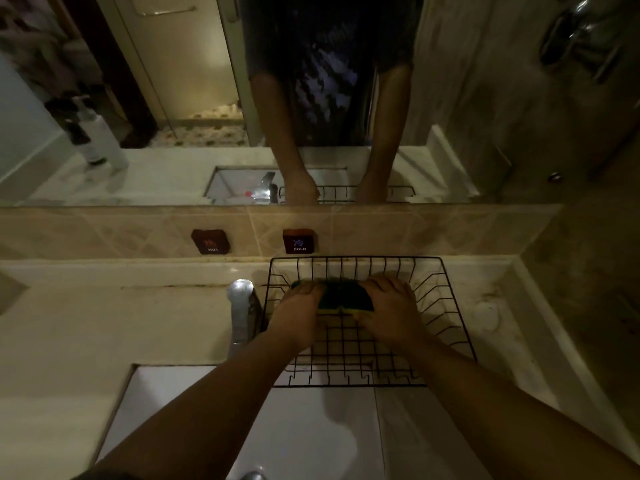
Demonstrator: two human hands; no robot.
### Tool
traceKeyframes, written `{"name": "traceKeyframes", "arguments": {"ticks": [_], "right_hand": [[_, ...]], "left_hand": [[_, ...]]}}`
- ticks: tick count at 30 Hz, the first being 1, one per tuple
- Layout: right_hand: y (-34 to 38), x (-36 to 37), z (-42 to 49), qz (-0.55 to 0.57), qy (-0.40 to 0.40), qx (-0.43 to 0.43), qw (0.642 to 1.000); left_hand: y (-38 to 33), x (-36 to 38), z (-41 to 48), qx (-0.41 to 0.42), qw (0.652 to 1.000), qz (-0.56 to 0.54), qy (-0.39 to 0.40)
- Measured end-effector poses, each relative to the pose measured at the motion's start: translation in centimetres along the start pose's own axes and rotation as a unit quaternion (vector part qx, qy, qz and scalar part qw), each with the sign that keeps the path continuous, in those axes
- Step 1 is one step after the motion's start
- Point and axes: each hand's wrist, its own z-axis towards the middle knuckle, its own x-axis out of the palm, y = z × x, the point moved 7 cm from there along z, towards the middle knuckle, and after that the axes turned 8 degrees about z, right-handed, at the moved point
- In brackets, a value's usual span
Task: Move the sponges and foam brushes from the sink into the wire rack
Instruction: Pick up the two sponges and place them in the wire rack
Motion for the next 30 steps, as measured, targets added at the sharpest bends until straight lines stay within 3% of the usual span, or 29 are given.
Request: {"name": "traceKeyframes", "arguments": {"ticks": [7,16,30], "right_hand": [[4.9,-2.1,-4.6,0.063,0.061,0.059,0.994],[13.3,-3.9,-9.6,-0.005,0.032,0.080,0.996],[20.0,-2.1,-16.2,0.012,0.021,0.111,0.994]], "left_hand": [[-1.8,-3.9,-4.8,0.025,0.999,-0.037,0.009],[0.2,-7.0,-12.5,0.058,0.998,-0.034,0.000],[4.3,-8.7,-21.6,0.081,0.995,-0.050,0.008]]}}
